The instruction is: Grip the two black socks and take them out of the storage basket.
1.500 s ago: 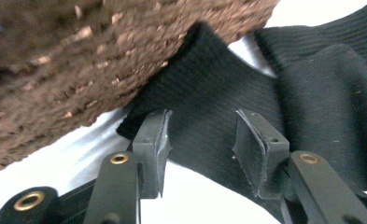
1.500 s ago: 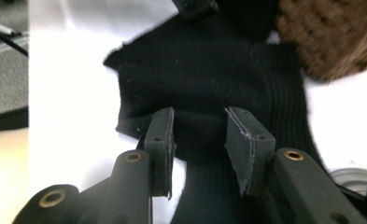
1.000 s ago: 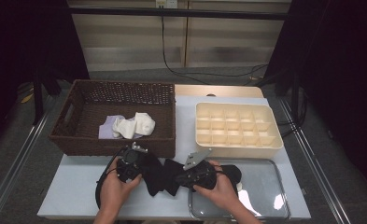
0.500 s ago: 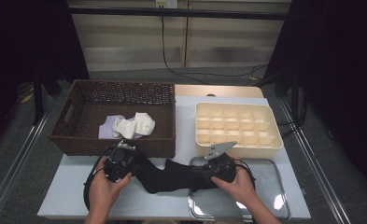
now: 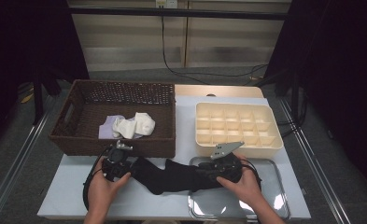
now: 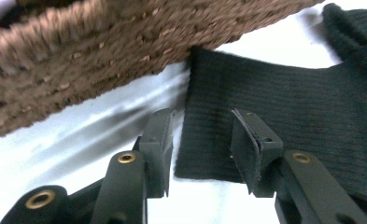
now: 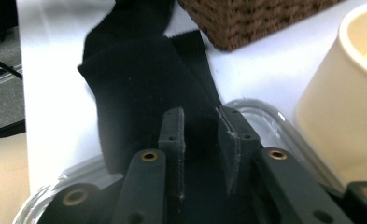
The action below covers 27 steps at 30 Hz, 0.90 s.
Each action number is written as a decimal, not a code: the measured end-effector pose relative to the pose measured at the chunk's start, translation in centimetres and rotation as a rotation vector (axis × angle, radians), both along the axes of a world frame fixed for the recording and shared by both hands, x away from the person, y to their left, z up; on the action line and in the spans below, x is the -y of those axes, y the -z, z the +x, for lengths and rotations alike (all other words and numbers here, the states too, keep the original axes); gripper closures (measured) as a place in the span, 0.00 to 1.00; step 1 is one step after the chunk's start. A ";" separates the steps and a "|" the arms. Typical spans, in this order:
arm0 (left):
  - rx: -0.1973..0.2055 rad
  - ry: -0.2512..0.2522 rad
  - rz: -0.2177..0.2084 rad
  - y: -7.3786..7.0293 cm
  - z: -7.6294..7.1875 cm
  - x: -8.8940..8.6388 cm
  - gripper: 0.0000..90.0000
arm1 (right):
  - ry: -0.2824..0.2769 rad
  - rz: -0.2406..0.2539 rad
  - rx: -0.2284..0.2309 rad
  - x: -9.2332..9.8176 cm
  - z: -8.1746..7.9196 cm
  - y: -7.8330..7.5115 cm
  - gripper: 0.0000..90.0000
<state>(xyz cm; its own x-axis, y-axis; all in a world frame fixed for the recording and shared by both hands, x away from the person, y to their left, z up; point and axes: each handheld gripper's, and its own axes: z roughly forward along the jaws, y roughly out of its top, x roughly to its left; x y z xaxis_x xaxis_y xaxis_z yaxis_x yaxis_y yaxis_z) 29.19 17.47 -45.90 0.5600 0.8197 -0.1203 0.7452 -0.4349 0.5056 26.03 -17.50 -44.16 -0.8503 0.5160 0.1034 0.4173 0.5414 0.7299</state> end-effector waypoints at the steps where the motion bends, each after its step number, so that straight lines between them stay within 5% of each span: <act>1: 0.002 -0.003 0.000 0.0 0.0 0.0 0.64 | 0.001 -0.002 0.008 -0.1 -0.1 -0.2 0.75; 8: 0.012 -0.002 0.032 0.0 -0.2 0.5 0.64 | -0.037 -0.018 -0.026 -1.9 -0.2 0.6 0.68; 13: -0.002 0.018 0.020 -0.1 -0.4 0.8 0.82 | -0.055 -0.063 -0.047 -2.8 -0.1 2.4 0.66; 16: -0.022 0.019 0.023 -0.2 -0.3 1.0 0.90 | -0.056 -0.082 -0.020 -3.0 -0.2 2.5 0.73; 19: -0.060 0.006 0.011 -0.4 -0.2 0.8 0.91 | -0.071 -0.093 -0.031 -3.0 -0.2 2.2 0.93; 21: -0.083 0.001 -0.012 -0.7 -0.2 0.5 0.92 | -0.075 -0.091 -0.037 -2.9 -0.1 2.2 0.95; 27: -0.070 -0.007 -0.061 -2.4 -0.4 -0.5 0.92 | -0.080 -0.042 -0.051 -2.1 0.1 0.8 0.95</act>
